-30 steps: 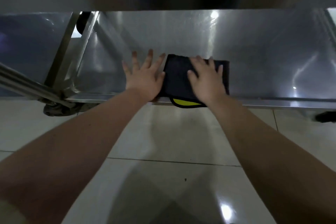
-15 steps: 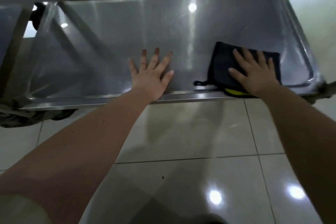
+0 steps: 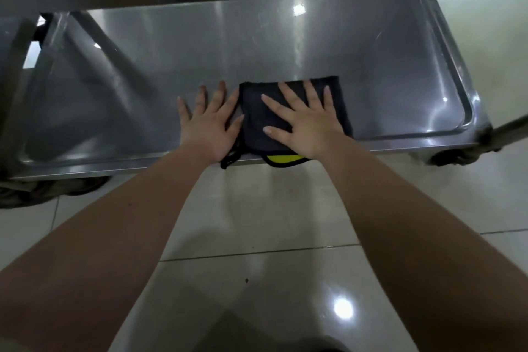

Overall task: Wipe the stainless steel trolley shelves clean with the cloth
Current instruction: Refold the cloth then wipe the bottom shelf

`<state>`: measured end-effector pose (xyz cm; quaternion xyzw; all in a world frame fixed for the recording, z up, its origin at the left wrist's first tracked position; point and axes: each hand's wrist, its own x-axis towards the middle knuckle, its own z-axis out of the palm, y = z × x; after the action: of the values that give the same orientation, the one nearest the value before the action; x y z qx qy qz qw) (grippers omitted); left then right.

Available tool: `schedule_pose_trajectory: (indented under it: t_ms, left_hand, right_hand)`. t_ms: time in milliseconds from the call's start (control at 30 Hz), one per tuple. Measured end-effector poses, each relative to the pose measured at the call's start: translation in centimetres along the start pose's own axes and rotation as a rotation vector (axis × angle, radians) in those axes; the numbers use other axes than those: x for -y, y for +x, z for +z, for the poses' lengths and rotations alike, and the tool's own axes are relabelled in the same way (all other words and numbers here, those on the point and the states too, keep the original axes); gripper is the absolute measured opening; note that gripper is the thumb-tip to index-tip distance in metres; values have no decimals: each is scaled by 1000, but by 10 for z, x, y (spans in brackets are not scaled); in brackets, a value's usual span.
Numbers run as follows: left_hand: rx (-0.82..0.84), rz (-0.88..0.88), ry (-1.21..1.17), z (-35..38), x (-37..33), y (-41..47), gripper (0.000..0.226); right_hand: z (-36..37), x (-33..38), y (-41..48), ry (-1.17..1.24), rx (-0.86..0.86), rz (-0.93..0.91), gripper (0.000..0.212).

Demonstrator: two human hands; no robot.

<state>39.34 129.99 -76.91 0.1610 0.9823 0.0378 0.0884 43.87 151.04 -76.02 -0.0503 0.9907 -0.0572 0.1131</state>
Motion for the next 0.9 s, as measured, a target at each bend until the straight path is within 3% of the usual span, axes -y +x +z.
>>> schedule_pose_trajectory:
  t_ms: [67,233,333,467,667,767,900]
  left_hand:
    - [2,1,4,0,-1,0,58]
    - [5,-7,8,-1,-7,0,59]
    - [14,-8,35,0,-12,1,58]
    - [32,-15,72,0,-15,1,57]
    - [49,-7,74,0,-8,-1,57]
    - [70,-20,44,-3,-6,-1,55]
    - [53,-30,13,-3,-7,0,53]
  right_hand:
    - [0,-36,-10,8,-33,31,67]
    - [-10,-153,-53,75,0,311,80]
    - [-13,-181,-65,67,53,398,75]
    - [-10,-135,-46,88,23,433,66]
    - [-1,3,-13,18,50,41,67]
    - [-2,-7,-12,57,30,50,68]
    - [-2,-78,-28,58,-50,226,69]
